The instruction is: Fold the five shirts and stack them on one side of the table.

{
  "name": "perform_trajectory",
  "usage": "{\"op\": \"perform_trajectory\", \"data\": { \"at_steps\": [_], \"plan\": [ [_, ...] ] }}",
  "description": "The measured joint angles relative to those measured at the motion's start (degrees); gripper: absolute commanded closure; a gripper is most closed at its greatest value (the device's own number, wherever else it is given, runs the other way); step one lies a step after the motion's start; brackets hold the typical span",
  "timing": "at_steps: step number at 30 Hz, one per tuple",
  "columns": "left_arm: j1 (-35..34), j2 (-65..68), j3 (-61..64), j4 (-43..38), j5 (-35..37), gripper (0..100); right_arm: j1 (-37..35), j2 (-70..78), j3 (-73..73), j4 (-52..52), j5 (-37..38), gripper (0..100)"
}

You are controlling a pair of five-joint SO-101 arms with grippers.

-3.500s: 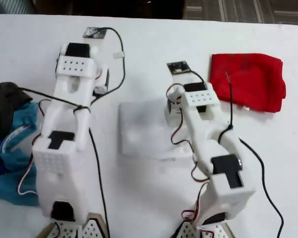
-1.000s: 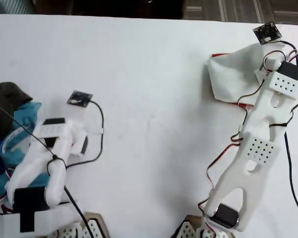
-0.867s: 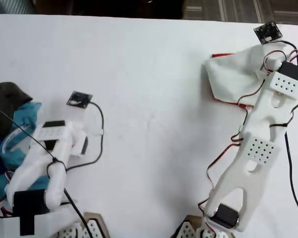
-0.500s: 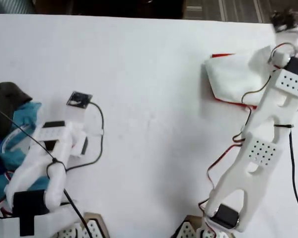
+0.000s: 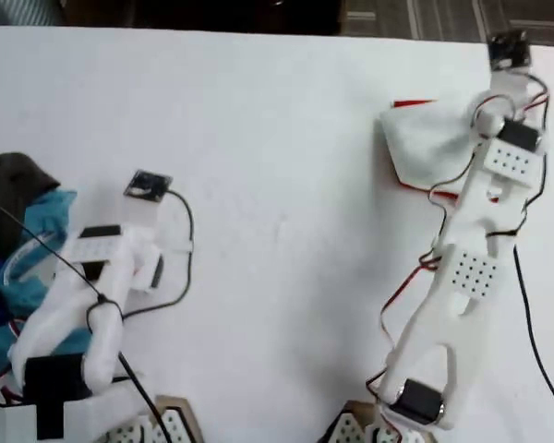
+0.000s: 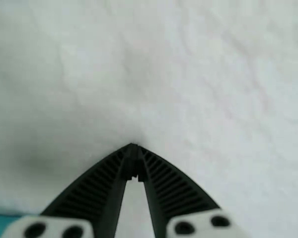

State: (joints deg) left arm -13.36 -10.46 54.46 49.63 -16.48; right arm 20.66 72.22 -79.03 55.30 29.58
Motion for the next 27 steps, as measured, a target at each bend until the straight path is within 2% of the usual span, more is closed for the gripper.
{"op": "perform_trajectory", "data": {
  "at_steps": [4,9,11,17,27],
  "plan": [
    [0.0,0.0,0.0,0.0,0.0,97,0.0,4.5,0.0,-3.3,0.0,96.4],
    [0.0,0.0,0.0,0.0,0.0,97,0.3,4.7,-2.5,-2.5,0.0,96.2],
    [0.0,0.0,0.0,0.0,0.0,97,0.5,4.7,-5.4,0.1,0.0,93.5],
    [0.0,0.0,0.0,0.0,0.0,97,0.6,-1.0,-13.3,9.7,0.0,75.9],
    [0.0,0.0,0.0,0.0,0.0,97,0.6,-17.0,-14.2,29.8,0.0,75.9]
  ]
}}
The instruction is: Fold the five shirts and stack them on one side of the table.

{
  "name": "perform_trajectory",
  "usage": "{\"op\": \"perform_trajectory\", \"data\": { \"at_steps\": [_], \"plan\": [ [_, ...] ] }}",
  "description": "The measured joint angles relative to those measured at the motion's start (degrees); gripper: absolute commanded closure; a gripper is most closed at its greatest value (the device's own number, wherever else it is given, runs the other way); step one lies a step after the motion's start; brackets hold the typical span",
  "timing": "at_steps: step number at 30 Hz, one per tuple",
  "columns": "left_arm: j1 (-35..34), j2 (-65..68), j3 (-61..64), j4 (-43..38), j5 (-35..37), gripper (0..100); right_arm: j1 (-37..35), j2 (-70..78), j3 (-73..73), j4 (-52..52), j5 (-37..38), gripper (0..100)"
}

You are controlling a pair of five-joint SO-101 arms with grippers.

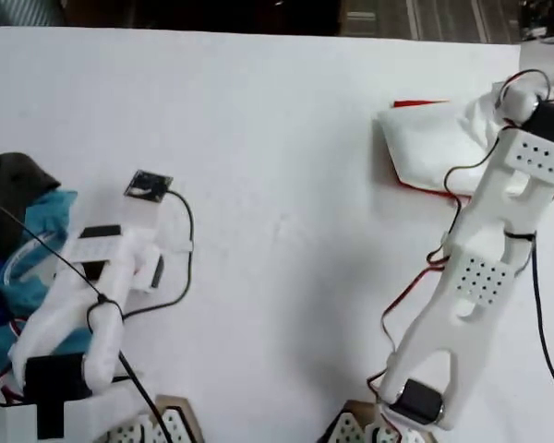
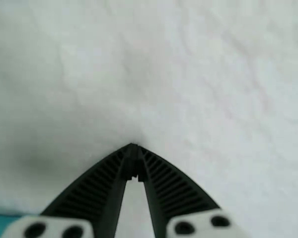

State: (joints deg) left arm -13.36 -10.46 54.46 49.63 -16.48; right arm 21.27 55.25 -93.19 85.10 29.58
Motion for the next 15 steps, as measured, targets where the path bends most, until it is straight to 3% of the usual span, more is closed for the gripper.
{"op": "perform_trajectory", "data": {
  "at_steps": [6,15],
  "plan": [
    [0.0,0.0,0.0,0.0,0.0,97,-3.0,-8.7,0.0,14.2,0.0,75.8],
    [0.0,0.0,0.0,0.0,0.0,97,-6.8,-23.2,2.3,15.1,-7.7,75.8]
  ]
}}
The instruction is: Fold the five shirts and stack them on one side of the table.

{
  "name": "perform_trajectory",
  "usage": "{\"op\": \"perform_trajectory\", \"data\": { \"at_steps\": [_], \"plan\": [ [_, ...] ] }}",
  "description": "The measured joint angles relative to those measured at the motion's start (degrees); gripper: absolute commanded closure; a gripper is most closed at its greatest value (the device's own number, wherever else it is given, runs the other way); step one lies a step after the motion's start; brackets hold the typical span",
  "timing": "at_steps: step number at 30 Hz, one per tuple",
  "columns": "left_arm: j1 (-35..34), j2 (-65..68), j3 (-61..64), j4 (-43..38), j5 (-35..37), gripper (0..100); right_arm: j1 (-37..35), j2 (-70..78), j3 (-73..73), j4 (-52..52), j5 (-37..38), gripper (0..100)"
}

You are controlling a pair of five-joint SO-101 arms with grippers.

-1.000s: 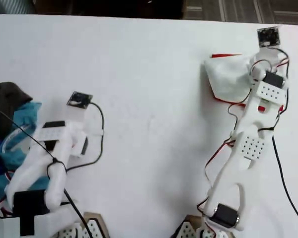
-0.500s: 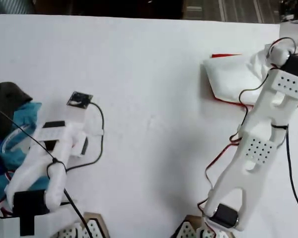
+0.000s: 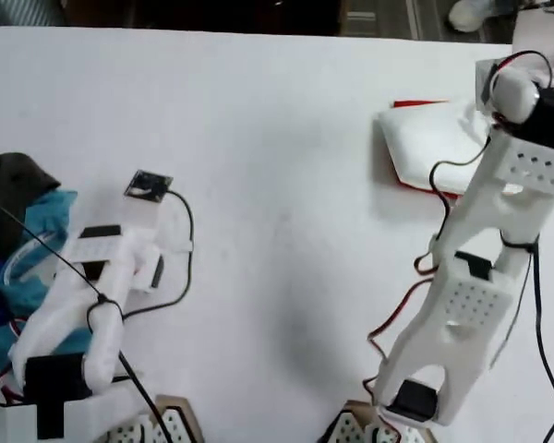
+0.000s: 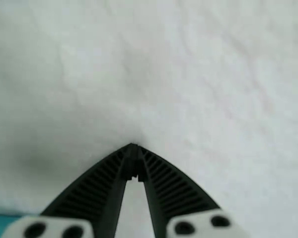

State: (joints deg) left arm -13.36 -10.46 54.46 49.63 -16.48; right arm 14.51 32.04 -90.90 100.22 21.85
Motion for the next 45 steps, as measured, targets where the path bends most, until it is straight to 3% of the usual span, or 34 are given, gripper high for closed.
{"op": "perform_trajectory", "data": {
  "at_steps": [7,16,22,29,36,45],
  "plan": [
    [0.0,0.0,0.0,0.0,0.0,97,-4.2,-27.7,23.7,0.0,-0.7,75.8],
    [0.0,0.0,0.0,0.0,0.0,97,-20.4,-61.3,77.5,-3.0,-0.7,75.8],
    [0.0,0.0,0.0,0.0,0.0,97,-27.3,-79.4,119.2,-23.6,-0.7,75.8],
    [0.0,0.0,0.0,0.0,0.0,97,-28.1,-97.9,162.7,-49.6,-0.7,75.8],
    [0.0,0.0,0.0,0.0,0.0,97,-28.2,-101.0,179.7,-61.2,-1.5,75.8],
    [0.0,0.7,-3.1,1.5,0.1,97,-28.7,-102.2,181.6,-64.5,-2.8,75.8]
  ]
}}
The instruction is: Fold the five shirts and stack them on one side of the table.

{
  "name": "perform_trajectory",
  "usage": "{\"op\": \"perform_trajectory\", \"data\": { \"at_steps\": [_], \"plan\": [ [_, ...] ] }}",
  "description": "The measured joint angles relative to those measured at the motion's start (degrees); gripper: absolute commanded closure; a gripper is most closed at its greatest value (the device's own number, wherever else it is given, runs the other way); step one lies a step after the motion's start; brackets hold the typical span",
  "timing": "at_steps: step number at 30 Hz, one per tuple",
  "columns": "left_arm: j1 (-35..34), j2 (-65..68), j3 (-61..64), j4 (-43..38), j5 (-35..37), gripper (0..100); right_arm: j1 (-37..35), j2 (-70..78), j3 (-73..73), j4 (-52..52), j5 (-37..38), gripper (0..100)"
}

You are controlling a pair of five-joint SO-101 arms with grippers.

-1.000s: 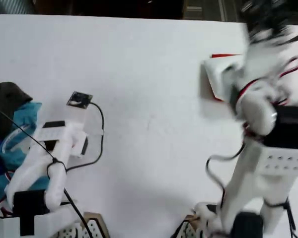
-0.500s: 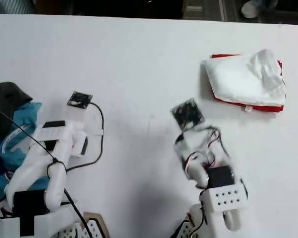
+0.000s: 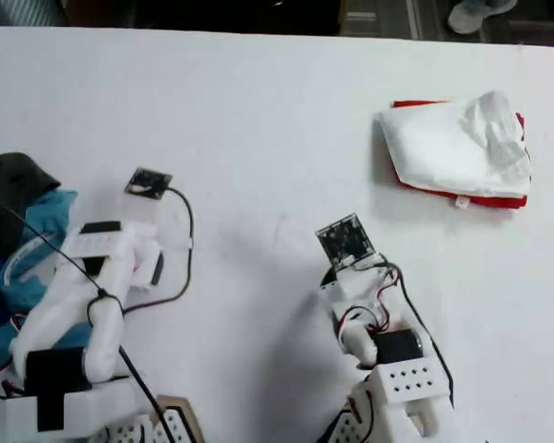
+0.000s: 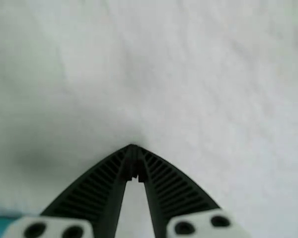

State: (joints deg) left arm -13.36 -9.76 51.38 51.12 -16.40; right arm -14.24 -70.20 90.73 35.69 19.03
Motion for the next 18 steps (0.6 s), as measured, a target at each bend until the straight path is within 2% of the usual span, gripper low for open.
{"op": "perform_trajectory", "data": {
  "at_steps": [4,8,13,18],
  "plan": [
    [-0.7,0.1,-7.4,6.8,-0.1,97,0.0,0.0,0.0,0.0,0.0,75.8],
    [-4.5,0.1,-18.6,19.2,-0.1,97,0.7,0.0,0.0,0.0,0.0,75.8],
    [-12.7,0.1,-34.9,36.5,-0.8,97,1.7,0.0,0.0,0.0,0.0,75.8],
    [-22.7,0.1,-46.1,45.8,-8.1,97,1.8,0.0,0.0,0.0,0.0,75.8]
  ]
}}
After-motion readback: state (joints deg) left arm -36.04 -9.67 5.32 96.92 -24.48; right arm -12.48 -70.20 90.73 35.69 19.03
